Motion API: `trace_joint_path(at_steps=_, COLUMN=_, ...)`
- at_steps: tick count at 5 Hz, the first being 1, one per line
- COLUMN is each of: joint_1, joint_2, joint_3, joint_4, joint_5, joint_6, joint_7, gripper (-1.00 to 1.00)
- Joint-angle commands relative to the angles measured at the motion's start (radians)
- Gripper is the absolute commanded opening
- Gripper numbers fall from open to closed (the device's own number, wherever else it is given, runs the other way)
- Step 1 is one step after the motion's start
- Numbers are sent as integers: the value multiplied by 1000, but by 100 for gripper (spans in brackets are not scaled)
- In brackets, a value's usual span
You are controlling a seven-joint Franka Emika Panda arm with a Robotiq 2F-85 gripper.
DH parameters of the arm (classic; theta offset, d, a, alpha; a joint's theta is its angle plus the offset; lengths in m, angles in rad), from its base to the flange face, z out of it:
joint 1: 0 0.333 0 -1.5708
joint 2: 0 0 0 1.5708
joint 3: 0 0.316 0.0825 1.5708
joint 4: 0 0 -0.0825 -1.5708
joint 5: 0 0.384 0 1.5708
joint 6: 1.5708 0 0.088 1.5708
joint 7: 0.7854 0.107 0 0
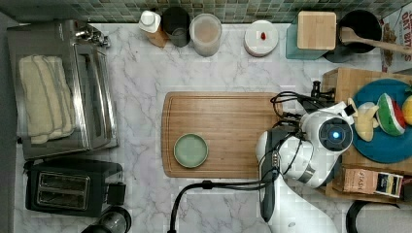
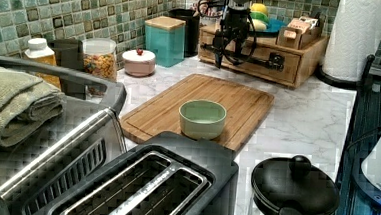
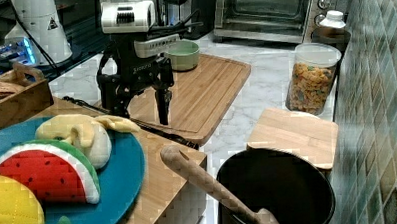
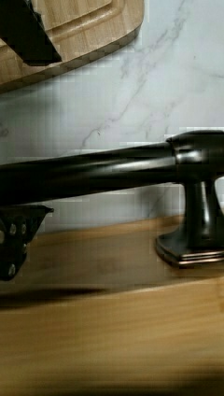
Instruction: Open the drawer.
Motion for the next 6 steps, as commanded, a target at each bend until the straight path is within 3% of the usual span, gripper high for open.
trace_joint_path(at_steps=1, joint_1=5, joint_2=-61, joint_3=73, joint_4=-36, joint_5=72, joint_6=-79, joint_7=-48, gripper=100)
trace_joint_path(at_steps=2, joint_1=11, joint_2=-46, joint_3=128, joint_4=-23, joint_5=110, joint_6=-93, joint_7=-32, gripper=100)
trace_joint_path(at_steps=4, joint_1=134, joint_2=-14, joint_3=185, joint_4=-50, joint_5=125, joint_6=11, joint_7=114, gripper=100)
trace_joint_path(at_steps=5, joint_1=222, joint_2=-28, joint_3=190, joint_4=-48, joint_5=72, joint_6=-22, joint_7=275, gripper=100)
trace_joint_path(at_steps=6, joint_1=271, joint_2=-35, joint_3=206, joint_4=-31, joint_5=39, joint_6=-76, joint_7=347, gripper=100)
